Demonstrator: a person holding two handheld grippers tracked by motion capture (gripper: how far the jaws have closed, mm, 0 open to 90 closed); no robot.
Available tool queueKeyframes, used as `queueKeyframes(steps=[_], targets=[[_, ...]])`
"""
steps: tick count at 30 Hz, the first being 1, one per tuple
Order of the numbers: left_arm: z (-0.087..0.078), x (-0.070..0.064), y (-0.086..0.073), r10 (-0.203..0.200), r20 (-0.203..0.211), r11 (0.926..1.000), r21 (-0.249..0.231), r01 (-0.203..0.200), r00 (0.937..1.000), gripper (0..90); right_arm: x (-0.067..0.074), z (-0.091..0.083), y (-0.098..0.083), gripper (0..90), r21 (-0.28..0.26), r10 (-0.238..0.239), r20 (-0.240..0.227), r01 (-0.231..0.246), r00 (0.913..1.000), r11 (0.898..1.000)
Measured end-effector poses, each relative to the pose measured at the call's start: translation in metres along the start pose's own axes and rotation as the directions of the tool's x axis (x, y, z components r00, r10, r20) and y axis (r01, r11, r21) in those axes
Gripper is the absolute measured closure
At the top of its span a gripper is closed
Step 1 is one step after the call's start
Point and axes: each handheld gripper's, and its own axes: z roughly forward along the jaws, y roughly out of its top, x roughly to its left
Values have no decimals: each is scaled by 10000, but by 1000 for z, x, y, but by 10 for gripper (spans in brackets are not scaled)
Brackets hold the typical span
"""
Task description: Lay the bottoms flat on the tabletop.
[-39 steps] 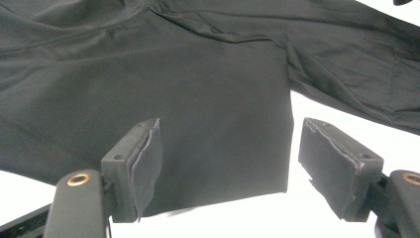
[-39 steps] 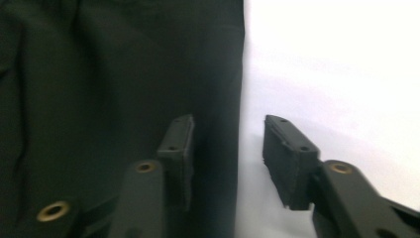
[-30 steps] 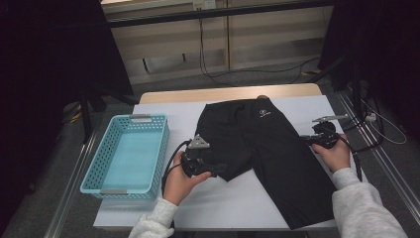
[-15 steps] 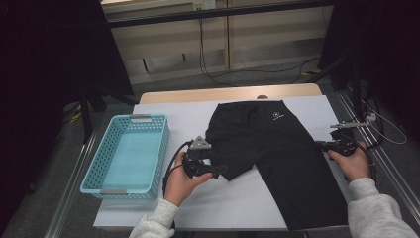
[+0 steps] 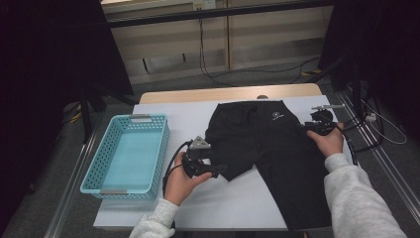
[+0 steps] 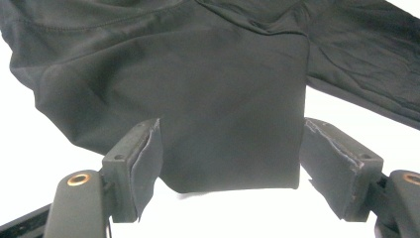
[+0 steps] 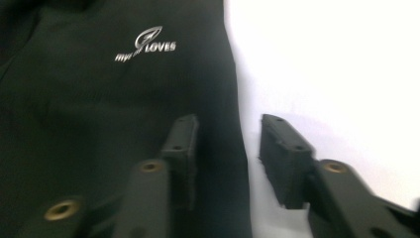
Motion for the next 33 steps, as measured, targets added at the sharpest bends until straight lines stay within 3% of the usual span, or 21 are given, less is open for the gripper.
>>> queueKeyframes(steps=[2, 4, 5, 14, 17, 18, 19, 20, 26, 28, 33], targets=[[0, 0, 1, -23, -17, 10000, -27, 23, 10000, 254, 2, 5, 5, 800, 145, -323, -208, 326, 9993, 9994], [0, 0, 1, -39, -18, 10000, -78, 39, 10000, 254, -1, 7, 6, 897, 161, -265, -584, 275, 9979, 9995], [0, 0, 1, -14, -4, 10000, -66, 14, 10000, 254, -5, 7, 6, 900, 168, 1, -736, 11, 9973, 9999], [6, -1, 1, 72, 14, 10000, 37, -72, 10000, 255, -32, 0, 4, 900, -58, 563, 161, -562, 9983, 9984], [7, -1, 1, 60, -73, 10000, 67, -59, 10000, 254, -35, -2, 2, 808, -161, 730, 436, -723, 9964, 9973], [7, -1, 2, 78, 54, 9999, 103, -78, 10000, 254, -34, -3, 2, 700, -220, 537, 601, -524, 9967, 9984], [8, -1, 2, 102, 76, 9999, 109, -102, 9999, 254, -32, -4, 1, 649, -251, 463, 643, -448, 9969, 9987], [8, -2, 2, 102, 99, 9999, 97, -103, 9999, 254, -31, -7, 0, 663, -235, 343, 546, -330, 9979, 9992], [9, -5, 4, 234, 272, 9997, 80, -236, 9994, 254, -15, -27, -13, 533, -143, -349, 475, 357, 9983, 9993], [9, -6, 5, 260, 364, 9996, 59, -262, 9990, 254, -11, -37, -21, 523, -152, -212, 284, 217, 9994, 9996], [8, -10, 6, 366, 528, 9993, 55, -370, 9979, 253, -1, -63, -46, 513, 210, -610, 431, 601, 9972, 9980]])
